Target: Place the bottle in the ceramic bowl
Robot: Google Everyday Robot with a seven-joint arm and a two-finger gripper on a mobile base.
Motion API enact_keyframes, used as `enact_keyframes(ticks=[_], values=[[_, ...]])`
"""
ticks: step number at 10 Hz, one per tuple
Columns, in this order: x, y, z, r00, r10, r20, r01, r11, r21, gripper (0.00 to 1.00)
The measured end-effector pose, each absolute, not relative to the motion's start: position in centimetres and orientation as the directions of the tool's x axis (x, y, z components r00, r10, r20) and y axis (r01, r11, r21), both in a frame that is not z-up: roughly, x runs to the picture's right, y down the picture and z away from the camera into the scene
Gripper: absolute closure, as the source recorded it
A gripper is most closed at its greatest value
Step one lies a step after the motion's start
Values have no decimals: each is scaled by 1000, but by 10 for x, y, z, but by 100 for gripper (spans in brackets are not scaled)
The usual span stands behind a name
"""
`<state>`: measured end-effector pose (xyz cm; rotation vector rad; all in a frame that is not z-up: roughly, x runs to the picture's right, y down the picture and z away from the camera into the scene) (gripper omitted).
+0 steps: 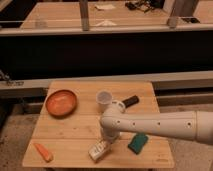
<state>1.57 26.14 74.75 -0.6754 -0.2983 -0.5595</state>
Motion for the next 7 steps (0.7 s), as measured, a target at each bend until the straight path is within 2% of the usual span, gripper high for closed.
enact_keyframes(ticks=[3, 4, 5, 6, 7], values=[[10, 254, 746, 808, -402, 431, 584, 640, -499, 90], [10, 250, 746, 811, -396, 430, 580, 644, -499, 87], [11, 245, 745, 812, -395, 429, 578, 645, -500, 77], [10, 239, 745, 812, -394, 431, 578, 647, -497, 74], [9, 234, 744, 810, -397, 431, 580, 648, -494, 76]])
